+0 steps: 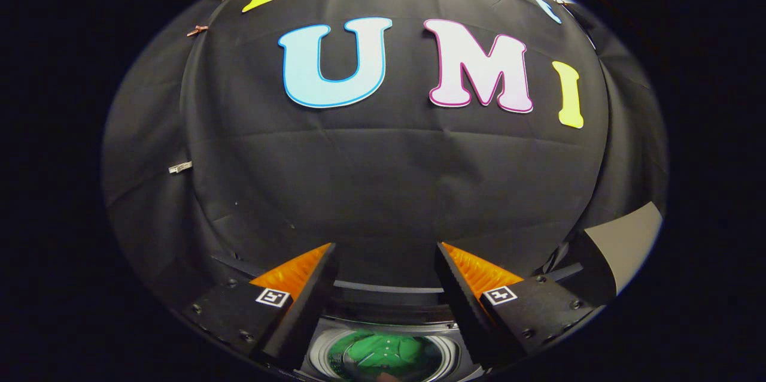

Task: Put the clothes into the washing machine and then close the washing machine lid.

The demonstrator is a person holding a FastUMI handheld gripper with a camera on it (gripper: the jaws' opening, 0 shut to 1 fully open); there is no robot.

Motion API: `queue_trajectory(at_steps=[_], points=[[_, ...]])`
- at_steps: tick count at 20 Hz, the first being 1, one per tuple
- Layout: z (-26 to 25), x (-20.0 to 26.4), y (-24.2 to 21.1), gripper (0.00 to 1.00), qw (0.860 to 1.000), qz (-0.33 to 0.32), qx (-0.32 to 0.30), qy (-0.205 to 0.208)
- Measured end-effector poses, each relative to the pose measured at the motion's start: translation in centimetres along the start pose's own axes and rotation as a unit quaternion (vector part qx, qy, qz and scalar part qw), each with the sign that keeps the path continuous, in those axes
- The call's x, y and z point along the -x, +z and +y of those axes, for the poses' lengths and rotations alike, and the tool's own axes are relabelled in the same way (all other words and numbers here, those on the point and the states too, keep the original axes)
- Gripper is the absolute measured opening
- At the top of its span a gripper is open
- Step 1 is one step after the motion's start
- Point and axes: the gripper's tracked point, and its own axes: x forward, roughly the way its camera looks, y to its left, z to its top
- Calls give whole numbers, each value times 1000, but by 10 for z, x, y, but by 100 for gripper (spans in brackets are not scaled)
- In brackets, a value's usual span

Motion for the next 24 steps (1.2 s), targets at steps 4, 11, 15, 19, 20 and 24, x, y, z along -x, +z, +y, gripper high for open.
queue_trajectory(at_steps=[4,11,15,19,20,24], points=[[4,14,-9,100,1000,-5,0,14],[7,37,-26,100,1000,-16,1,18],[4,41,-29,100,999,-34,2,17],[5,49,-37,100,999,-46,3,17],[6,50,-38,100,999,-49,5,18],[7,57,-48,100,999,-42,17,15]])
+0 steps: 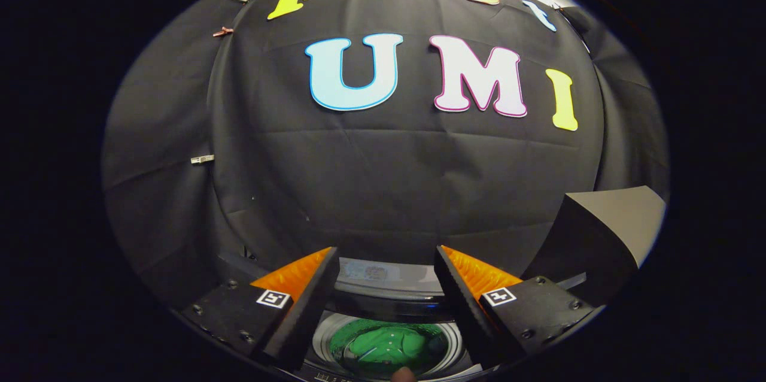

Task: Put the clothes into the washing machine and then close the washing machine lid.

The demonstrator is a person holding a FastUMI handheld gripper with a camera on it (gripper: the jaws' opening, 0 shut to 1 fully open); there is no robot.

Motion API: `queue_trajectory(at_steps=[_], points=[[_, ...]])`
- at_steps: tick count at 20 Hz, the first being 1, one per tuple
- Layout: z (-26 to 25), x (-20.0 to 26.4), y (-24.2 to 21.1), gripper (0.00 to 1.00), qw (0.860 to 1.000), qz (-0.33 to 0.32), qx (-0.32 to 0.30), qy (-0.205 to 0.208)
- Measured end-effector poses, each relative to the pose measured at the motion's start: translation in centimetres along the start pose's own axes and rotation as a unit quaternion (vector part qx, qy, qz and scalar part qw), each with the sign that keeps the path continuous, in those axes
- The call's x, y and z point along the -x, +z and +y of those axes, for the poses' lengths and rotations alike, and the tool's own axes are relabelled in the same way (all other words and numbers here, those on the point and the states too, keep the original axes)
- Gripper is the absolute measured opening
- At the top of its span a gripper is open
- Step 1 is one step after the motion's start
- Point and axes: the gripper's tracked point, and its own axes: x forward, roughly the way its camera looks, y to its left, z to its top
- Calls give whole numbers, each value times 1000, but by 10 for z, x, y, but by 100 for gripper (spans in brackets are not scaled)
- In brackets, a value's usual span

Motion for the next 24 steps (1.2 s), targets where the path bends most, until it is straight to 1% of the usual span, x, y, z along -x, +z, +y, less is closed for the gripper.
queue_trajectory(at_steps=[3,4,6,8,11,14,18,21,24], points=[[12,14,-28,100,999,44,-15,20],[15,20,-33,100,998,50,-24,25],[12,31,-47,100,998,45,-28,21],[8,40,-53,100,999,38,-18,16],[-2,54,-50,100,1000,16,-6,0],[4,67,-39,100,1000,-1,-9,6],[7,89,-25,99,999,-27,17,14],[7,103,-17,99,999,-40,25,14],[0,115,-4,99,998,-56,36,4]])
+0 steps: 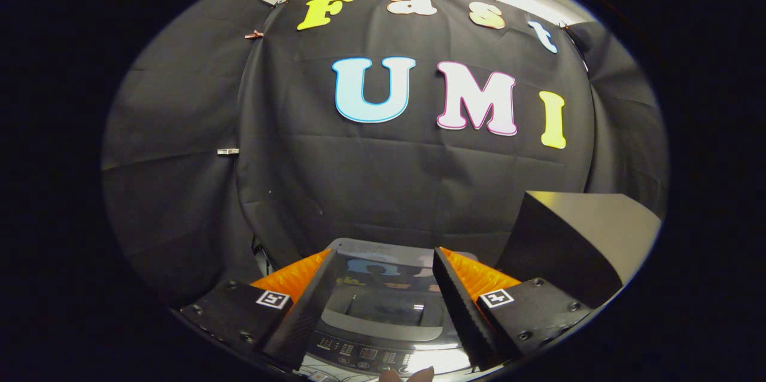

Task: Put the clothes into the washing machine and then close the washing machine lid.

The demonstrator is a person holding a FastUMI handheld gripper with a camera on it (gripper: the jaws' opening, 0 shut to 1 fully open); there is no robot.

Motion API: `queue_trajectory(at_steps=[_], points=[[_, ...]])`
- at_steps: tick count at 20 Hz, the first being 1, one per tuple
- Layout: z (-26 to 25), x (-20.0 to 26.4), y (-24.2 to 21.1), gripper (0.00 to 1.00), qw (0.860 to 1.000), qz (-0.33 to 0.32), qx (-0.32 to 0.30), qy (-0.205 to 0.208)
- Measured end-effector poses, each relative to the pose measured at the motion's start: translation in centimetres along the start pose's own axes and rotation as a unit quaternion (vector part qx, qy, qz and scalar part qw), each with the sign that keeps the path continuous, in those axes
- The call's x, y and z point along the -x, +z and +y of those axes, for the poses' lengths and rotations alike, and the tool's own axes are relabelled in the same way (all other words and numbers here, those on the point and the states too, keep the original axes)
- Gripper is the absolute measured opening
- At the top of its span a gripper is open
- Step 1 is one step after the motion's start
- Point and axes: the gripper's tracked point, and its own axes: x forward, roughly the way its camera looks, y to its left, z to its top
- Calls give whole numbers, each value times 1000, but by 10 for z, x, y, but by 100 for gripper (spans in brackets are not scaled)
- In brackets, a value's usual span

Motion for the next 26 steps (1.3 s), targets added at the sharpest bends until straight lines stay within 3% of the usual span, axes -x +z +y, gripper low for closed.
queue_trajectory(at_steps=[6,11,14,21,26], points=[[-10,29,33,98,999,-32,-19,0],[-23,61,63,98,997,-72,36,4],[-32,82,70,99,996,-81,29,-3],[-87,136,98,99,992,-112,-15,-61],[-136,148,102,99,989,-122,-35,-79]])
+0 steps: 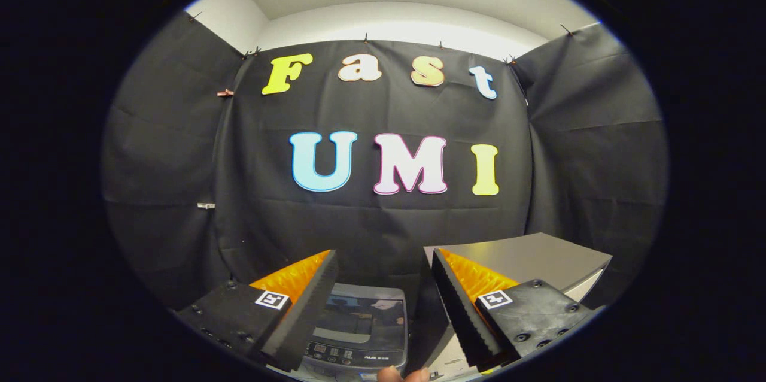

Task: Put the clothes into the washing machine and then close the washing machine lid.

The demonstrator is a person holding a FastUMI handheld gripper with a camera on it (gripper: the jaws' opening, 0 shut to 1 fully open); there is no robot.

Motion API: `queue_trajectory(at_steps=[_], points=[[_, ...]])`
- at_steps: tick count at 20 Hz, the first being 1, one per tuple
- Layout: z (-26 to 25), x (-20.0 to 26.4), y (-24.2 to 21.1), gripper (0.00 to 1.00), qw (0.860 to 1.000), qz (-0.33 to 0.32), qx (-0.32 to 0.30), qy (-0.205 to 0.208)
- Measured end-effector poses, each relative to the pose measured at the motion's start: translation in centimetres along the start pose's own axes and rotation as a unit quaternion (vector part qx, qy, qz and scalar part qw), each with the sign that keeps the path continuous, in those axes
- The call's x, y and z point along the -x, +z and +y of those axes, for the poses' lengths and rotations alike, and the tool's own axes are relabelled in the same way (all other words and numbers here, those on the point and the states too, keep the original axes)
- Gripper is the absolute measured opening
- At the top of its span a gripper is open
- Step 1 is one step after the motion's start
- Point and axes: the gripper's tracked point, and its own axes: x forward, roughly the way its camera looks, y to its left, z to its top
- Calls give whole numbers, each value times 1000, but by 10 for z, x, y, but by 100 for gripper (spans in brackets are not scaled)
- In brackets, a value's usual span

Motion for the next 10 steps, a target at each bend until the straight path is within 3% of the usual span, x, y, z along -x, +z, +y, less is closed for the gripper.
queue_trajectory(at_steps=[6,10], points=[[-60,-10,4,99,999,1,42,-16],[-71,-11,5,99,999,13,41,0]])
